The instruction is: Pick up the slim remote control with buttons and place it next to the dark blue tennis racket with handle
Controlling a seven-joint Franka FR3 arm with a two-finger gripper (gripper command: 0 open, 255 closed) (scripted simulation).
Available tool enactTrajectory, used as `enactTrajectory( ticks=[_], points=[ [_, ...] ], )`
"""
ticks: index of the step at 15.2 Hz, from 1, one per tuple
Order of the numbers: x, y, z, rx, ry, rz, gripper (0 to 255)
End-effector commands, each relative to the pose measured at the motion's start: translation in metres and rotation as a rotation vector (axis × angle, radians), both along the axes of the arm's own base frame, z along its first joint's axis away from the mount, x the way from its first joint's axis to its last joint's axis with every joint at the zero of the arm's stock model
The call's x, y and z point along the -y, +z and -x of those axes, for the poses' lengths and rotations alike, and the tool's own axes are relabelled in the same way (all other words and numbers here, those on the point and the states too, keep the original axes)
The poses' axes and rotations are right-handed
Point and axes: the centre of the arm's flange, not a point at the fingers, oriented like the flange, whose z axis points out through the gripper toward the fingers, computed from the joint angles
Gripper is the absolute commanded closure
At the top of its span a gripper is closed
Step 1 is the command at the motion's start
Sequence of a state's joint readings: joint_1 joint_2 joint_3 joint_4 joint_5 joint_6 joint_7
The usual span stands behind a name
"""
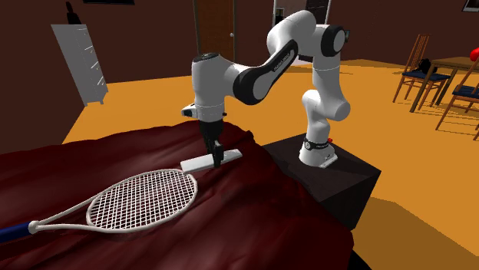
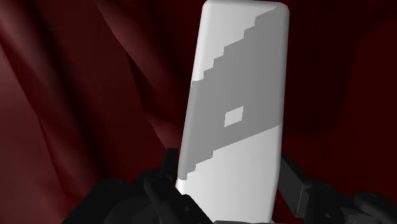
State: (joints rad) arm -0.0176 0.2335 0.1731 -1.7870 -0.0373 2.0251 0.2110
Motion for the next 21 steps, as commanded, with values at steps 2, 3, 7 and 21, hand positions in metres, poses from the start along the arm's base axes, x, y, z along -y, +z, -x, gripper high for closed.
enactTrajectory(
  ticks=[2,3,7,21],
  points=[
    [0.000,-0.015,0.000,0.001,0.000,0.000,255],
    [0.000,-0.021,0.000,0.001,0.000,0.000,255],
    [0.000,-0.042,0.000,0.001,0.000,0.000,255],
    [0.000,-0.084,0.000,0.001,0.000,0.000,255]
  ],
)
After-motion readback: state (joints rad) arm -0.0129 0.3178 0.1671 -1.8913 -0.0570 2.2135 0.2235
